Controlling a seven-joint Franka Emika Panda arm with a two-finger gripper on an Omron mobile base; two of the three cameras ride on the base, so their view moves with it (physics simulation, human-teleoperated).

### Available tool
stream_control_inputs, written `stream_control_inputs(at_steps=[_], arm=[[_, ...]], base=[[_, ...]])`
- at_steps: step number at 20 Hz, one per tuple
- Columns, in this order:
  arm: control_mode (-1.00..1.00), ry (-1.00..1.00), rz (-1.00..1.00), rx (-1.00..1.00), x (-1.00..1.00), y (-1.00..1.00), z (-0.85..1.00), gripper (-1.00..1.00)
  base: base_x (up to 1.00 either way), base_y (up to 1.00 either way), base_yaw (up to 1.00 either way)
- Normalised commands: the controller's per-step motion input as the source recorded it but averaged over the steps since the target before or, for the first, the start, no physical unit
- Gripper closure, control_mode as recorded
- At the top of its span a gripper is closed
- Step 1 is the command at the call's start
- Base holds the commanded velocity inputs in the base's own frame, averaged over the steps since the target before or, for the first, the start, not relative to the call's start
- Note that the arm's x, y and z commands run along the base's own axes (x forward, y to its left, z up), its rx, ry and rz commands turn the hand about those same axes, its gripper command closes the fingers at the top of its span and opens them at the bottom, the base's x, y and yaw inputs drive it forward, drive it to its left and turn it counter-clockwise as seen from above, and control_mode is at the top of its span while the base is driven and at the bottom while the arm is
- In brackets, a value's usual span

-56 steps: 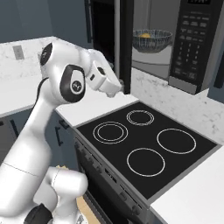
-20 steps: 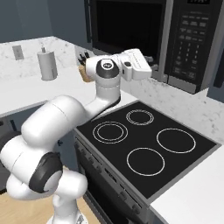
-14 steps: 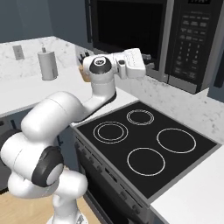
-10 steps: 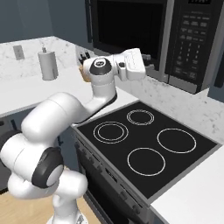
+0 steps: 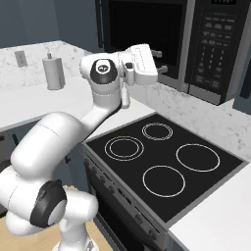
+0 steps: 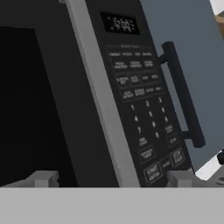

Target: Pick the potato from the sink and place it in the bowl. Then pick the bowl and place it in the microwave. Then close the microwave door and press the start button.

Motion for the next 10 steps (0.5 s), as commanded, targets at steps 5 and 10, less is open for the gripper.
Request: stream_control_inputs(at_steps=[5,10], arm=[[-1.00,0.16,0.25,0.00,-0.64,0.18,0.29,-1.00],[-1.00,0.02,0.28,0.00,-0.78,0.00,-0.01,1.00]], base=[[0.00,0.00,0.00],[0.00,0.00,0.00]])
